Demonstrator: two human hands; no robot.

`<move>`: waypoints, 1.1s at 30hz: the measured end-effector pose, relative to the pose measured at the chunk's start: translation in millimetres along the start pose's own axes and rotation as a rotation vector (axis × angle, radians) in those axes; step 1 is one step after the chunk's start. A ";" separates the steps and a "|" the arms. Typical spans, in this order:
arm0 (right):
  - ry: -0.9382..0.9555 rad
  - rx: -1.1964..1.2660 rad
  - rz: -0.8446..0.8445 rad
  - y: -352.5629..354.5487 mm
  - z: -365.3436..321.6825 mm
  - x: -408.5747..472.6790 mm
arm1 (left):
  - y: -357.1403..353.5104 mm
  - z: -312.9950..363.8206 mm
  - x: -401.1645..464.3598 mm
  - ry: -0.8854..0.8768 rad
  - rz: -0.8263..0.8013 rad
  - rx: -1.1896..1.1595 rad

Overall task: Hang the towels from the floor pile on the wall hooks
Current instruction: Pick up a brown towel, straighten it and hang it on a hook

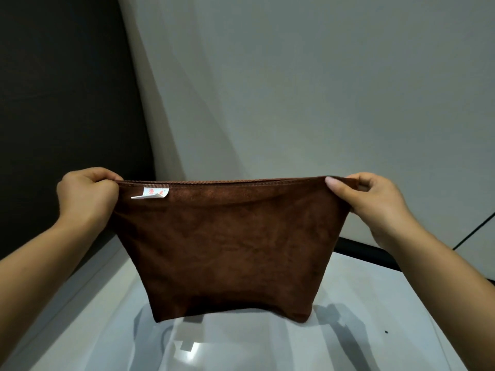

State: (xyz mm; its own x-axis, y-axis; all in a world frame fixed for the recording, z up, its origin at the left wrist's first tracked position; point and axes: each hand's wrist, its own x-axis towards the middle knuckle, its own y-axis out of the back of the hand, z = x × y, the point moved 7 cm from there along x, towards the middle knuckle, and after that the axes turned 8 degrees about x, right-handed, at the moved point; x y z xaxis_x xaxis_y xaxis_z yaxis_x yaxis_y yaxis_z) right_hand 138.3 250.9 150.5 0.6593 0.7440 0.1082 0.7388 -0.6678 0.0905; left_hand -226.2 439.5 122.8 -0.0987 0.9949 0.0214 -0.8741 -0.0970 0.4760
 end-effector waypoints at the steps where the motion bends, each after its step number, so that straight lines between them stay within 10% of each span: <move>1: -0.041 0.100 -0.002 -2.0 1.1 -0.3 | -2.1 -0.3 -0.6 0.005 -0.018 0.013; 15: 0.144 0.100 -0.161 -59.7 -39.2 -16.3 | -85.4 -14.4 -30.8 -0.120 -0.493 0.546; 23: 0.175 0.031 -0.305 -75.1 -40.5 -26.6 | -115.3 88.3 -102.0 -0.379 -0.735 -0.045; 33: 0.124 0.098 -0.361 -73.9 -35.4 -29.4 | -118.5 105.0 -118.0 -0.429 -0.665 -0.146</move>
State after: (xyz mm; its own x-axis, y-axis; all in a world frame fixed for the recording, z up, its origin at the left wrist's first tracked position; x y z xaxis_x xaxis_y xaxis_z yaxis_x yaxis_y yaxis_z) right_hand 59.3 277.7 175.7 0.3376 0.9185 0.2059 0.9337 -0.3545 0.0505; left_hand -61.0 336.5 156.2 0.6301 0.7665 0.1240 -0.7415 0.5466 0.3890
